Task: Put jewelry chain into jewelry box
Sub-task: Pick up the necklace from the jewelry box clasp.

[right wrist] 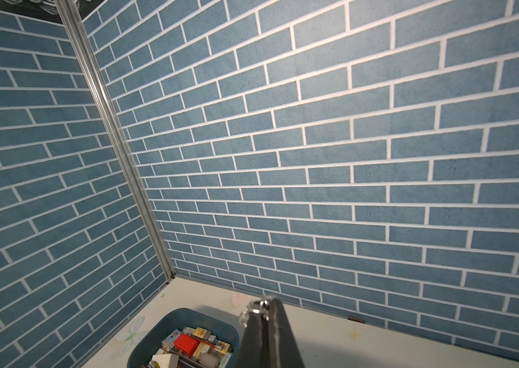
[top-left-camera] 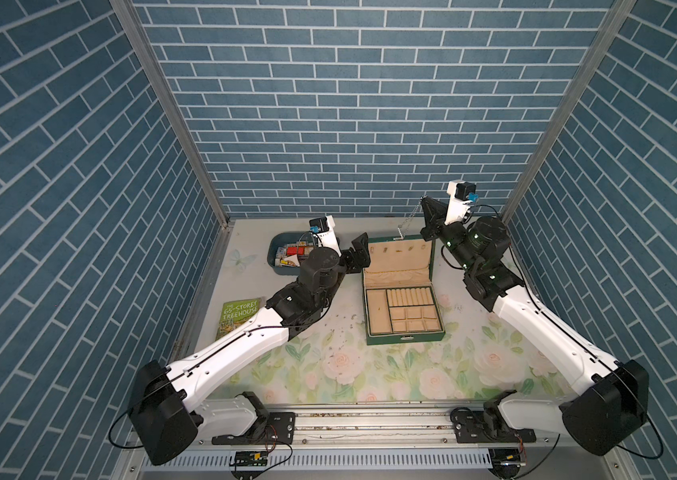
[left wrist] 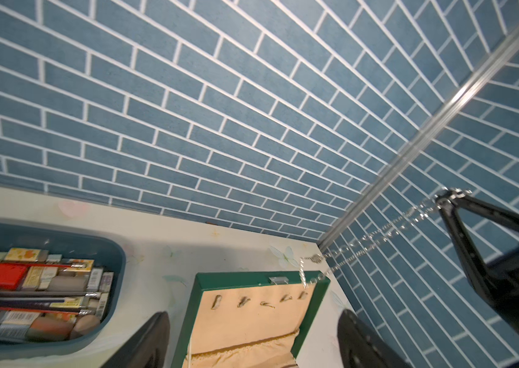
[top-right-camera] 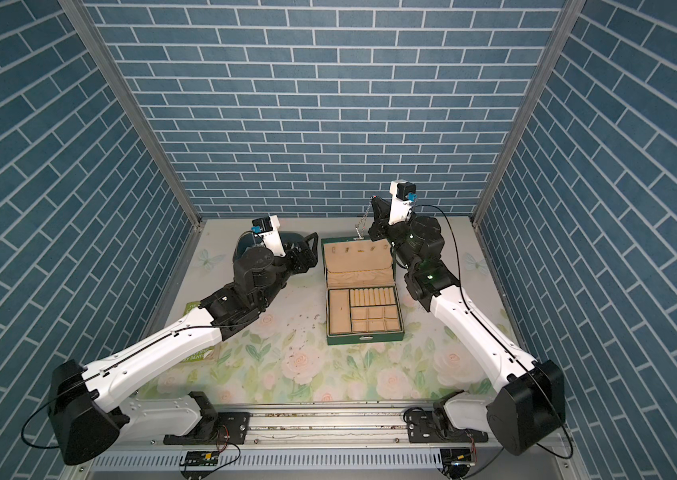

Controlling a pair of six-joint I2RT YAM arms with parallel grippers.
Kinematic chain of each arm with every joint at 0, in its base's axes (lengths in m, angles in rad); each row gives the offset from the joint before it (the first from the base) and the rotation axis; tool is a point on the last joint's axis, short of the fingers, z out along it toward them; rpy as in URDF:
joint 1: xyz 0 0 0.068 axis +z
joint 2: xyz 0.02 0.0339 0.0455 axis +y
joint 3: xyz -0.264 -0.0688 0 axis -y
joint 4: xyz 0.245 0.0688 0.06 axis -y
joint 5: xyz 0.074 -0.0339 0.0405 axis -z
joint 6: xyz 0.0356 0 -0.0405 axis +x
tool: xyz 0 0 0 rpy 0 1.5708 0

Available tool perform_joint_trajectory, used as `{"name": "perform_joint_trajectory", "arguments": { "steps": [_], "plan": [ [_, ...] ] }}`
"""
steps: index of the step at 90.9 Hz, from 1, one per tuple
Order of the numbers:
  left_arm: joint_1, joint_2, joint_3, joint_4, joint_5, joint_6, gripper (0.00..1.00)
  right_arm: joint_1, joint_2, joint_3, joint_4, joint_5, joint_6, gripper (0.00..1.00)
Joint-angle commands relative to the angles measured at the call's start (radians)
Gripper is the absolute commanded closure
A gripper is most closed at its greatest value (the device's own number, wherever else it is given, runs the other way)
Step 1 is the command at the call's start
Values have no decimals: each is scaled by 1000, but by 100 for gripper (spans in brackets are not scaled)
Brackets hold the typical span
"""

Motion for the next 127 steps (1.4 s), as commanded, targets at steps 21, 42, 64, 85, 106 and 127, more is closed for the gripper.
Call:
{"name": "perform_joint_trajectory", "arguments": {
  "steps": [21,42,64,85,106,127],
  "plan": [
    [46,-28,-133,385,443,289,10,5,-92,-12,-30,-167,-34,100],
    [73,4,-168,536,673,268,6,5,-158,-45,-41,-262,-35,100],
    [108,51,-201,650,777,200,2,5,-213,-65,-51,-338,-33,100],
    [203,161,-221,905,939,-93,2,5,-238,-68,-63,-382,-45,100],
    [211,239,-216,992,1010,-131,3,5,-237,-64,-53,-396,-34,100],
    [131,226,-250,918,856,93,2,6,-230,-67,-34,-409,-16,100]
  ]
}}
